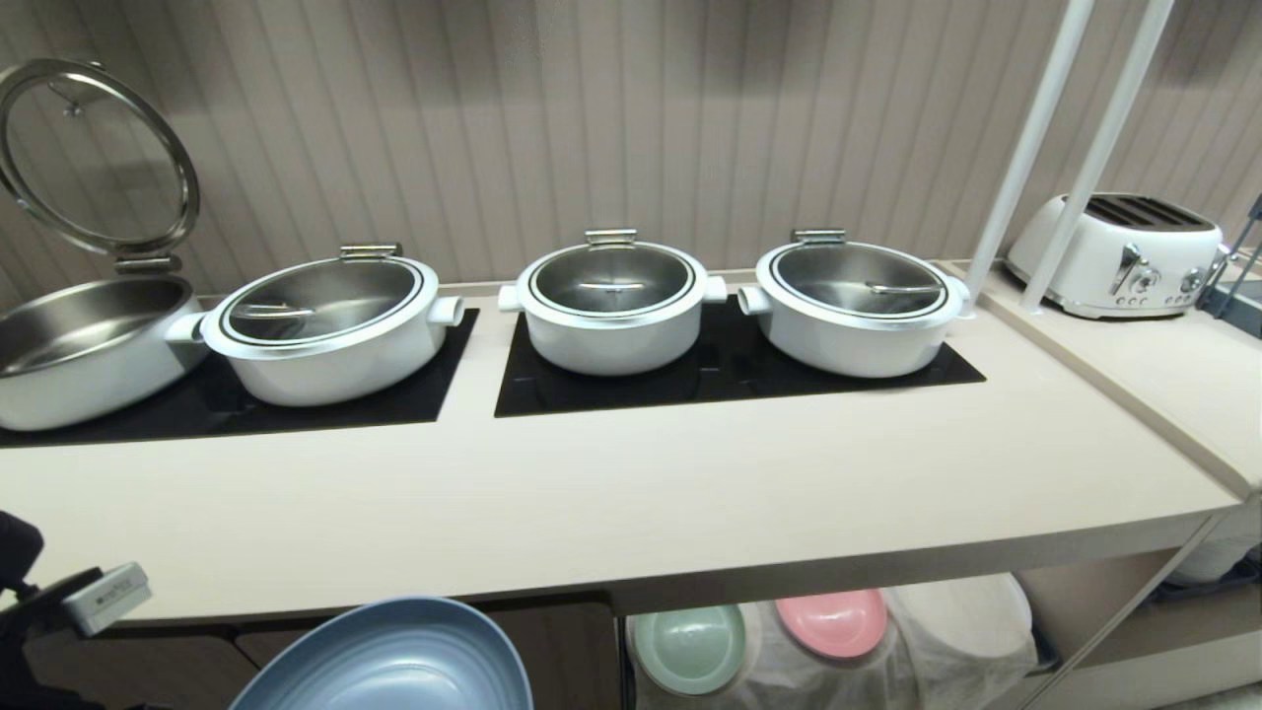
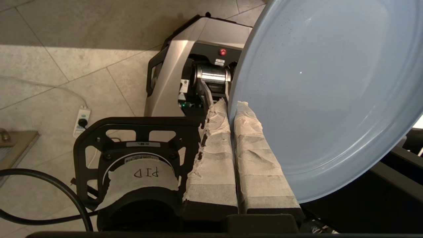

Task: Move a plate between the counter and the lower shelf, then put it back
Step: Put the plate in the cupboard

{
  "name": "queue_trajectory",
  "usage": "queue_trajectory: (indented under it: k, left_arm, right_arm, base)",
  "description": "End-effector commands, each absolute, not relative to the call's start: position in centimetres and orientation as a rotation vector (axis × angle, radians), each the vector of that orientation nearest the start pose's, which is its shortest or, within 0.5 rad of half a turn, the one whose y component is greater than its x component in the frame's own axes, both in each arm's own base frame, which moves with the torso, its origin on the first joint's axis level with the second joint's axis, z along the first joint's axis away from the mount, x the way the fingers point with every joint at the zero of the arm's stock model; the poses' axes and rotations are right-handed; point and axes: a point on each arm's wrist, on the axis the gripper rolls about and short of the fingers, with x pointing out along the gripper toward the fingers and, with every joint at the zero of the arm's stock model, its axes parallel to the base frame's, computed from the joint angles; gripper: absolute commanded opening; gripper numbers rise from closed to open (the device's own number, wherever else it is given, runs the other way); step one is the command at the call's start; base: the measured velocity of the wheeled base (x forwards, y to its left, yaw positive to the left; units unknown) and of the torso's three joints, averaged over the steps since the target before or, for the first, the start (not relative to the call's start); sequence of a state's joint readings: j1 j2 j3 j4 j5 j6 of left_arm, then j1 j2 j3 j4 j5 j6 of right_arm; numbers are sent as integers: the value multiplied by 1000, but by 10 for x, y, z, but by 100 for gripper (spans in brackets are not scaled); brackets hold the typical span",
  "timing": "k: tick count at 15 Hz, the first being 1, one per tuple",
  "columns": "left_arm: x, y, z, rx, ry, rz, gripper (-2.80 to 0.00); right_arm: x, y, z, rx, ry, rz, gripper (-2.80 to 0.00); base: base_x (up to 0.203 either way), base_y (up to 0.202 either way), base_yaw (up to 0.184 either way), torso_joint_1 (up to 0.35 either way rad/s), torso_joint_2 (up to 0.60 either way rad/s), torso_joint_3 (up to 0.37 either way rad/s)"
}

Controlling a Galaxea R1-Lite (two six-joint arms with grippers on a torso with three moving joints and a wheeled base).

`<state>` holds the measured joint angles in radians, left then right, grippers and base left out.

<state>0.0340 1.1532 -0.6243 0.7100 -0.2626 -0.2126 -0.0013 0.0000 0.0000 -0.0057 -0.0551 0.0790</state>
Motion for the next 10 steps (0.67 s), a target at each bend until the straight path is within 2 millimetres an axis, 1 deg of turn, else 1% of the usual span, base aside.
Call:
queue_trajectory:
  k: [1, 10]
  left_arm:
    - [101, -2, 154, -371, 1256, -66, -280]
    - [104, -2, 152, -374, 1271, -68, -280]
  right_arm:
    - [-23, -1, 76, 80, -8, -56, -280]
    - [-23, -1, 76, 80, -8, -56, -280]
  base:
    - [0, 0, 0, 0, 0, 0]
    - [0, 0, 0, 0, 0, 0]
